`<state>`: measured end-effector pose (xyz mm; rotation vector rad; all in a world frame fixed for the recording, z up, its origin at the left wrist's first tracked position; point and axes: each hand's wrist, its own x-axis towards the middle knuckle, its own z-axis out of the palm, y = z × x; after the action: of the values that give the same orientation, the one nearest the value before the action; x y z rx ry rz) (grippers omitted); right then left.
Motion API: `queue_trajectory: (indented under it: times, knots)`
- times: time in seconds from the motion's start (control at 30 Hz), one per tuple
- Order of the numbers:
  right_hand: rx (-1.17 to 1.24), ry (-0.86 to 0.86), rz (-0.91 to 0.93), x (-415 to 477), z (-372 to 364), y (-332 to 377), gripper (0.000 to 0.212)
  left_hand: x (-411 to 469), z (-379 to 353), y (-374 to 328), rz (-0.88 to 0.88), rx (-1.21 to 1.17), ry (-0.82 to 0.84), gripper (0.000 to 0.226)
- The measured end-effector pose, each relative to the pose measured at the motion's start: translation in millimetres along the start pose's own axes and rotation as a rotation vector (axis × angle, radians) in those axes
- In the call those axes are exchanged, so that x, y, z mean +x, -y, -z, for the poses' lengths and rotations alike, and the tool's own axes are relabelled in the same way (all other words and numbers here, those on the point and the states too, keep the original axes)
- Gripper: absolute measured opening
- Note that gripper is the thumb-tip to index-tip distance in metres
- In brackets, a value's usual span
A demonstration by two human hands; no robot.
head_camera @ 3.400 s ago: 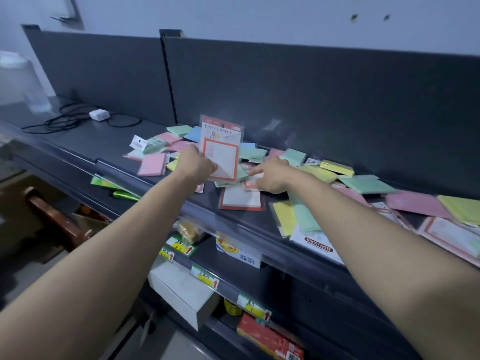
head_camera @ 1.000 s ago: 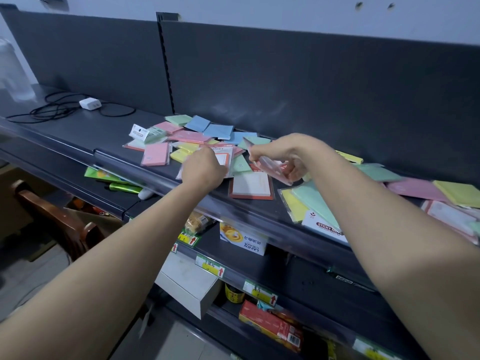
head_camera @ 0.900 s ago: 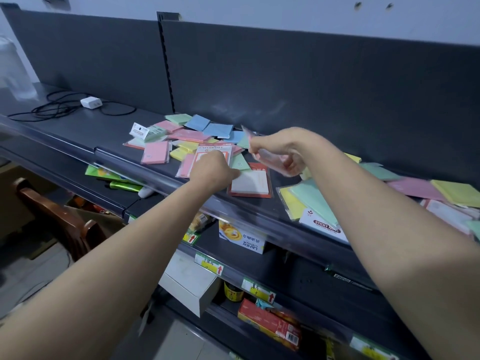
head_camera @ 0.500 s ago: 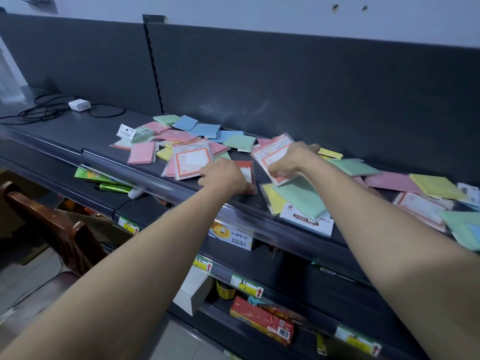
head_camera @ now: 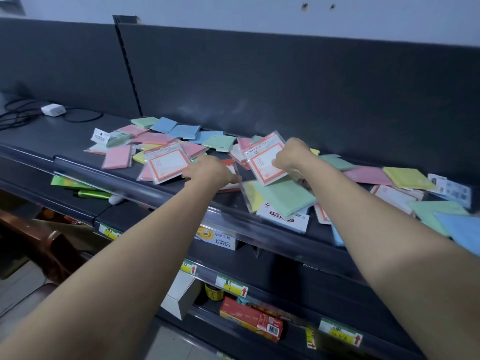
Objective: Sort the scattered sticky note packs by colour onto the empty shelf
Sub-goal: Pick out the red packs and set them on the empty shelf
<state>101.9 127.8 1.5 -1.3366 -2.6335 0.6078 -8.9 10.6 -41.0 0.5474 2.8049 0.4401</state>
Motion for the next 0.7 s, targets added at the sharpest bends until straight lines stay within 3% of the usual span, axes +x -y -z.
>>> queue_trajectory:
  times: [0.2, 0.33, 0.4, 0.5, 0.6, 0.7]
  knots:
    - [0.033, -0.056, -0.075, 3.8, 9.5, -18.4, 0.032, 0.7, 0.3, -10.3, -0.008, 0.092, 0.036, 0.09]
    - [0.006, -0.013, -0.108, 5.5, 10.2, -30.6, 0.01, 7.0, 0.5, -11.6, 0.04, 0.094, 0.081, 0.106]
    - [0.035, 0.001, -0.124, 7.9, 7.8, -33.8, 0.017, 10.7, -1.7, -11.3, 0.051, 0.076, 0.08, 0.106]
    - [0.027, -0.006, -0.121, 5.1, 8.2, -35.4, 0.007, 12.4, -1.1, -12.5, 0.054, 0.015, 0.082, 0.102]
    - [0.037, -0.002, -0.144, 4.6, 8.2, -38.2, 0.031, 11.3, -5.6, -16.7, 0.039, -0.002, 0.061, 0.095]
    - [-0.006, -0.061, -0.214, 3.3, 8.6, -40.4, 0.038, 8.0, -9.2, -19.6, 0.053, 0.051, 0.029, 0.098]
